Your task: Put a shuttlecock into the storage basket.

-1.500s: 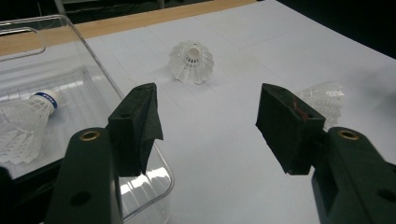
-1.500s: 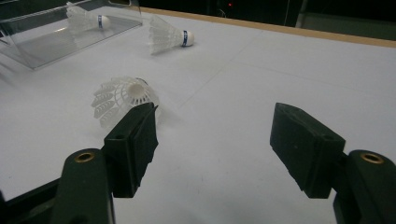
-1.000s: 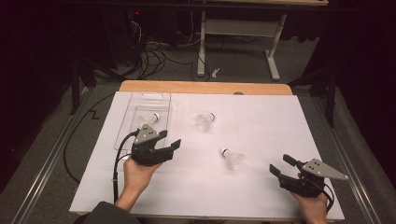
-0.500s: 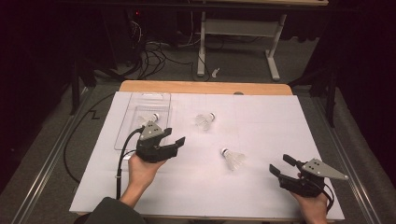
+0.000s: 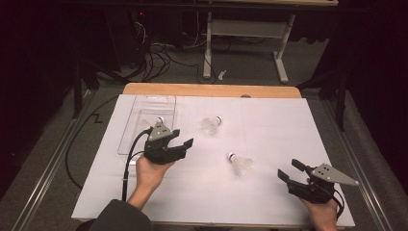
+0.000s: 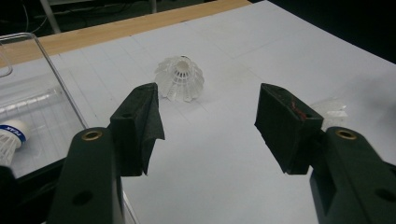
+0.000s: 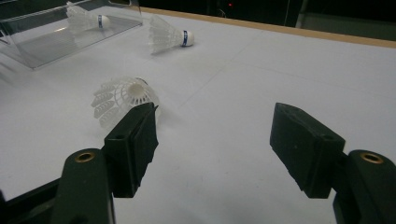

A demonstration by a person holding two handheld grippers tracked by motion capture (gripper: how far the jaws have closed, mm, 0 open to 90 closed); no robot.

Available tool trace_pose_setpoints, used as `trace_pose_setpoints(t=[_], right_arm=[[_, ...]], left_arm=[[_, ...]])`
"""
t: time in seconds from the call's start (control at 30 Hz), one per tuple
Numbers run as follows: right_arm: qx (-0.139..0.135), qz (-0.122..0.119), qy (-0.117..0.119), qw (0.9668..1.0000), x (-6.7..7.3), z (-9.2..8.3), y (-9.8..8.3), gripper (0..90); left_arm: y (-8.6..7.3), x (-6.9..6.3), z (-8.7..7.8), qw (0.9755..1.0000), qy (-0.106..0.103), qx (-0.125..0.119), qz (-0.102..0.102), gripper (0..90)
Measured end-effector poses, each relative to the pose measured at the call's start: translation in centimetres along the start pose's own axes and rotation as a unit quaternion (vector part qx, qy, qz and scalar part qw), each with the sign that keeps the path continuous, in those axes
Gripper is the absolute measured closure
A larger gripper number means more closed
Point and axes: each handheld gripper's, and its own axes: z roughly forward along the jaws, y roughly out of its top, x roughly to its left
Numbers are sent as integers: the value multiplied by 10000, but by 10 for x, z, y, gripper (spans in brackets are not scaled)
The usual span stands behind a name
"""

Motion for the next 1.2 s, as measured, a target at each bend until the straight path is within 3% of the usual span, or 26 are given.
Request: trace_pose_setpoints(t=[0.63, 1.2], right_arm=[[-12, 12, -2, 10000, -1, -1, 0, 326], [-12, 5, -6, 10000, -1, -1, 0, 326]], left_arm=[[16, -1, 14, 9999, 3, 114, 125, 414], [32, -4, 25, 9998, -25, 49, 198, 419]])
